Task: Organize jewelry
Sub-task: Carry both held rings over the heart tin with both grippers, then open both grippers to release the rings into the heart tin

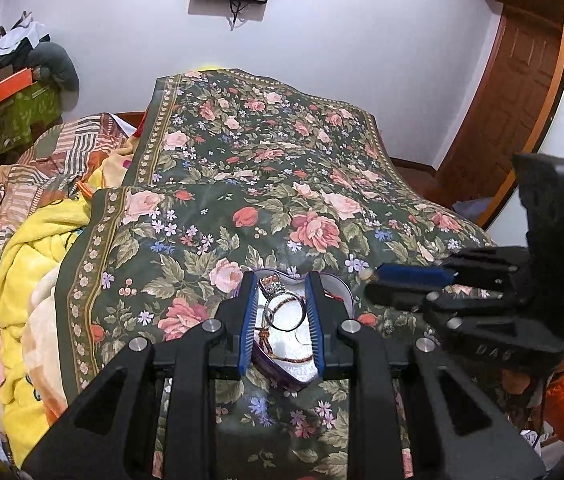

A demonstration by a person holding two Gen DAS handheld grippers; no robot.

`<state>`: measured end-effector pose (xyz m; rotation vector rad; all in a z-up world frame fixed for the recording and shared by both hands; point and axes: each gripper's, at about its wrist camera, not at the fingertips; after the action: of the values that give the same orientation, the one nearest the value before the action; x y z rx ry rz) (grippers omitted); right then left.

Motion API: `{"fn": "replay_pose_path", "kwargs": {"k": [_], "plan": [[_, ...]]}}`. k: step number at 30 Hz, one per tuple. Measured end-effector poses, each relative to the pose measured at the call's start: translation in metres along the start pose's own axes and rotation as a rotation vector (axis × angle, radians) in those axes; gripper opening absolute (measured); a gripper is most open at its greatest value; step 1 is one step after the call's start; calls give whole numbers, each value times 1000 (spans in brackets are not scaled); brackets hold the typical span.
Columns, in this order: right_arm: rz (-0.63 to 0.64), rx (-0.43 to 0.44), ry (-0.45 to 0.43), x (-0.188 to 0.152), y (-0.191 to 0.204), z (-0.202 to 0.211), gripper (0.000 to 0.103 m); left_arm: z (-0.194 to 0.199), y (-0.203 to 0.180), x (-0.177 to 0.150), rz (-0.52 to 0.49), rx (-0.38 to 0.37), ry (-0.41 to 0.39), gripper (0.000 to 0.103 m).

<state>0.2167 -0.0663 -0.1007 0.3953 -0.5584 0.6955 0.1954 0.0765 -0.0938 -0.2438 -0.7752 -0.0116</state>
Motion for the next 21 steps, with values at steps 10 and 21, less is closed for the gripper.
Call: {"fn": "replay_pose_path", "kwargs": {"k": [10,21], "plan": [[11,1,61,2,3,-28,18,-20,2,2,4,-22,33,23],[39,6,81,2,7,-37,18,-42,2,-1,12,-36,82,23]]}}
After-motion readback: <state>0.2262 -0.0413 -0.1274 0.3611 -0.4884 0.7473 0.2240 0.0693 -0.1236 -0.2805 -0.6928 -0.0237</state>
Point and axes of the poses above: each gripper's, at about its wrist camera, not at the fingertips, and z roughly against the way its jaws point, y to its left, x to its top, and after that the axes turned 2 degrees about y, right-handed
